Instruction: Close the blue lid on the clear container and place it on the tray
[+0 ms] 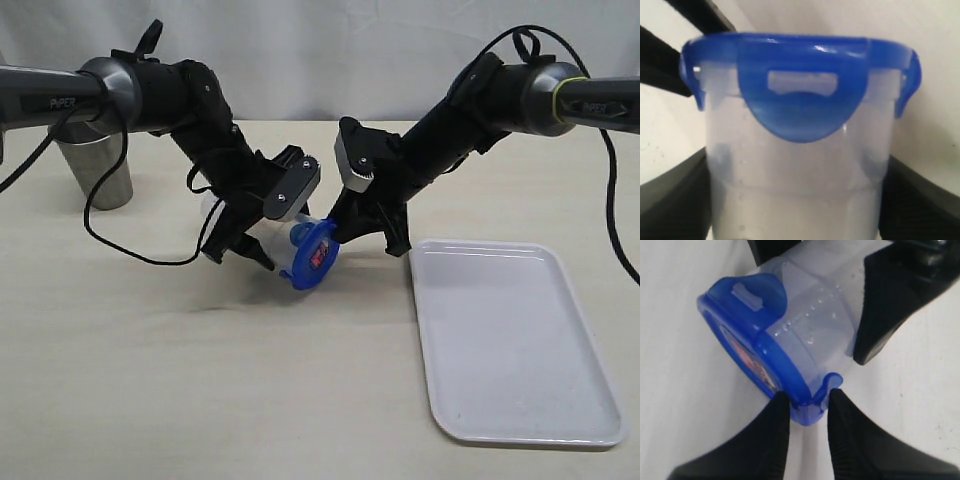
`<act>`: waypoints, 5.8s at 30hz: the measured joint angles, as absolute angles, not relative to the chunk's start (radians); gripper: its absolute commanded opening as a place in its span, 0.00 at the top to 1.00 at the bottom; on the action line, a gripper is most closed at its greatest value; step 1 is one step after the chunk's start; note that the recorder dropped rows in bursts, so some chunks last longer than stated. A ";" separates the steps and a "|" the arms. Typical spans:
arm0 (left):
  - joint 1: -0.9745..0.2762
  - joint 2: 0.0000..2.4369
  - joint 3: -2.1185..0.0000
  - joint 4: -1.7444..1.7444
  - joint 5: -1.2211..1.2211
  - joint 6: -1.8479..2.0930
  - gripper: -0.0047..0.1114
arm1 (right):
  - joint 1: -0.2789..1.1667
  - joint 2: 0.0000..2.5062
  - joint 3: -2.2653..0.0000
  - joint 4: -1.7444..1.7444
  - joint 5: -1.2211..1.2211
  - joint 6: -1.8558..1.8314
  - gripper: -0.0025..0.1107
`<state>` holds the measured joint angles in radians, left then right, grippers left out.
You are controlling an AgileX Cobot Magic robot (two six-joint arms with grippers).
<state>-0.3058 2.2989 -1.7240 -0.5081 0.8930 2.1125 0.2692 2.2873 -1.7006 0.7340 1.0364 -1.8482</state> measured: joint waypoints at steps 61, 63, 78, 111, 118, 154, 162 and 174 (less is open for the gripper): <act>-0.307 2.279 -1.740 -1.703 1.199 2.112 0.96 | -0.161 1.801 -1.532 0.928 1.109 -0.976 0.94; -0.336 2.279 -1.740 -1.705 1.199 2.112 0.96 | -0.168 1.788 -1.436 1.010 1.118 -1.045 0.94; -0.375 2.286 -1.740 -1.700 1.225 2.112 0.96 | -0.173 1.584 -1.313 1.120 1.152 -1.156 0.94; -0.763 2.278 -1.751 -0.266 0.303 2.112 0.96 | -0.239 1.301 -1.328 1.049 0.893 -1.107 0.94; -0.802 2.278 -1.751 0.032 0.301 2.112 0.96 | -0.239 1.301 -1.328 1.041 0.893 -1.107 0.94; -0.802 2.276 -1.751 0.383 0.136 1.970 0.96 | -0.239 1.301 -1.328 1.027 0.919 -1.107 0.94; -0.802 2.276 -1.751 0.000 0.199 1.713 0.96 | -0.239 1.301 -1.328 1.023 0.932 -1.107 0.94; -0.774 2.279 -1.751 -0.967 0.404 1.680 0.96 | -0.239 1.301 -1.328 1.023 0.938 -1.107 0.94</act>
